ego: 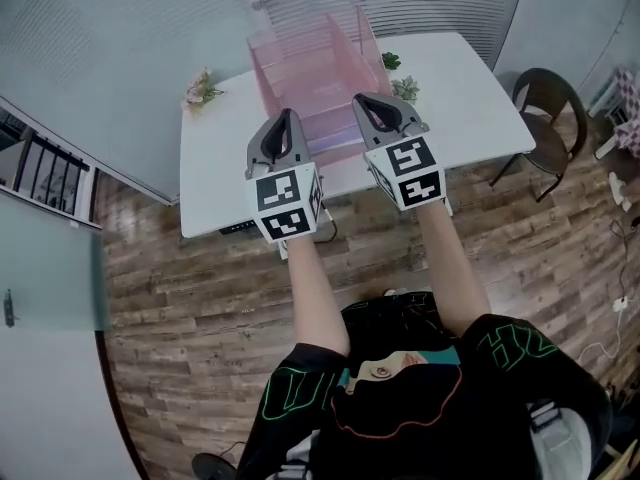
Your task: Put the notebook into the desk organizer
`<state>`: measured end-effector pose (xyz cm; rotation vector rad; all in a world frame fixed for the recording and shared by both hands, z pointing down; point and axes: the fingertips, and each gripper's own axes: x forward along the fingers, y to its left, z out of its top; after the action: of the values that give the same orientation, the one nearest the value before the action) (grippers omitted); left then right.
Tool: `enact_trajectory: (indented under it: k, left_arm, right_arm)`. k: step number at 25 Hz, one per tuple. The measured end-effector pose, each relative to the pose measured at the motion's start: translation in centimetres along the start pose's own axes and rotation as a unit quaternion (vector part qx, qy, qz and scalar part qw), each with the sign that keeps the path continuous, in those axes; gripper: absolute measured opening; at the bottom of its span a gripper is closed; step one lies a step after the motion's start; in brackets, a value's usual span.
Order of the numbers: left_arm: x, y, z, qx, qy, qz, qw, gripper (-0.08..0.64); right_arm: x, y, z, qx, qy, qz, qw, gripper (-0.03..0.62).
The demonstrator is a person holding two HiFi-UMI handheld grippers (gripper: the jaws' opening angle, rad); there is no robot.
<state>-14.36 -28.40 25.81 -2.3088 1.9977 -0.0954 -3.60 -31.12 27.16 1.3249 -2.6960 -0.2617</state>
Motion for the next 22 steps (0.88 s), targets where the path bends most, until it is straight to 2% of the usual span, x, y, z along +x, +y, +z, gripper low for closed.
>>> enact_trajectory:
  k: [4, 9, 22]
  left_arm:
    - [-2.1, 1.4, 1.9, -0.009, -0.060, 0.041, 0.9973, -0.002]
    - [-3.2, 2.9, 0.0, -0.035, -0.067, 0.075, 0.9944, -0.003]
    - [-3.3, 1.5, -0.5, -0.019, -0.047, 0.076, 0.9959, -0.002]
  right_arm:
    - [-1.8, -2.0, 1.4, 0.041, -0.027, -0.019, 0.999, 0.002]
    - [-2.4, -2.6, 0.2, 0.097, -0.025, -0.010, 0.995, 0.002]
    - [-3.5, -2.5, -0.2, 0.075, -0.029, -0.002, 0.997, 0.002]
